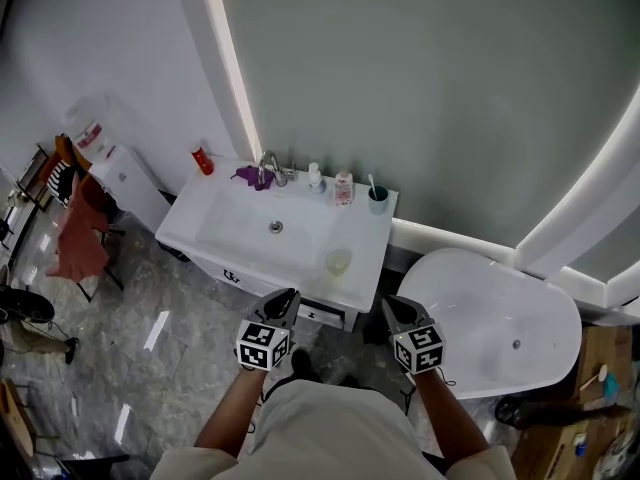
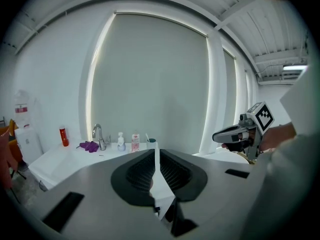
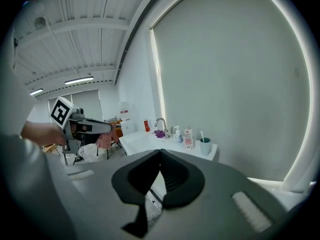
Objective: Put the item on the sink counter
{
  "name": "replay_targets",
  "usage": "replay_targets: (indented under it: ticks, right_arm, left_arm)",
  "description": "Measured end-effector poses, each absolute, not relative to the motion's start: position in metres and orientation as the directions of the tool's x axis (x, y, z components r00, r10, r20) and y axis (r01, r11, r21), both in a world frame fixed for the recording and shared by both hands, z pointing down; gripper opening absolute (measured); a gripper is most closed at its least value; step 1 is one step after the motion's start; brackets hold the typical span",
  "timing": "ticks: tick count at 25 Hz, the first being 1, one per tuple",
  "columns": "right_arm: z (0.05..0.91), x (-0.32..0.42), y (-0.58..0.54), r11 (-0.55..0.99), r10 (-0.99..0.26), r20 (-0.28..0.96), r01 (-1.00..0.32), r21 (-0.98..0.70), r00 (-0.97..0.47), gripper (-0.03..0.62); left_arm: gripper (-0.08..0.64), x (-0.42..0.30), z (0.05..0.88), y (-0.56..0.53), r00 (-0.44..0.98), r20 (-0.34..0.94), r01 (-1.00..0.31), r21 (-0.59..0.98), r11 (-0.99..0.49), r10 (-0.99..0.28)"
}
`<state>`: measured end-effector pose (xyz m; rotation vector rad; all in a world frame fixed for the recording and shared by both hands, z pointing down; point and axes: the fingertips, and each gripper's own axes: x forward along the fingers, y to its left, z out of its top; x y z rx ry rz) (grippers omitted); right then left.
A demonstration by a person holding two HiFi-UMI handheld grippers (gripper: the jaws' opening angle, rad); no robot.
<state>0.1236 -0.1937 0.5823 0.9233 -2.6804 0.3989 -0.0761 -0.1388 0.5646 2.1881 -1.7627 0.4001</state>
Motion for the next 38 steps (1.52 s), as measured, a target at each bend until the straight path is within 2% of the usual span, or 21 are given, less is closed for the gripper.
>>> replay_targets:
  ticks: [7, 21, 30, 38]
  right_arm:
    - [0.574, 0.097, -0.178, 0.759, -0.565, 0.343, -0.636, -0.141, -0.75, 0.011]
    - [0.537, 0.052, -0.159, 0.704, -0.653, 0.284, -0.701, -0.113, -0.702, 0.011]
    - [0.516, 0.055, -0.152, 0.675, -0.701, 0.229, -0.732, -0.094, -0.676, 0.01]
    - [0.519, 0.056, -0.146, 0.667, -0.702, 0.243, -0.737, -0.105, -0.67, 0.01]
  left_arm:
    - [0.02, -0.104, 0.56, -0.114, 0.234, 0.405, -0.972, 0.067, -0.226, -0.884]
    - [0.008, -0.141, 0.524, -0.092, 0.375, 0.366, -0.923, 0.058, -0.381, -0.852]
    - [0.008, -0.159, 0.514, -0.087, 0.379, 0.338, -0.925, 0.098, -0.368, -0.862]
    - [0.008, -0.16, 0.519, -0.081, 0.373, 0.341, -0.928, 0.111, -0.357, -0.863]
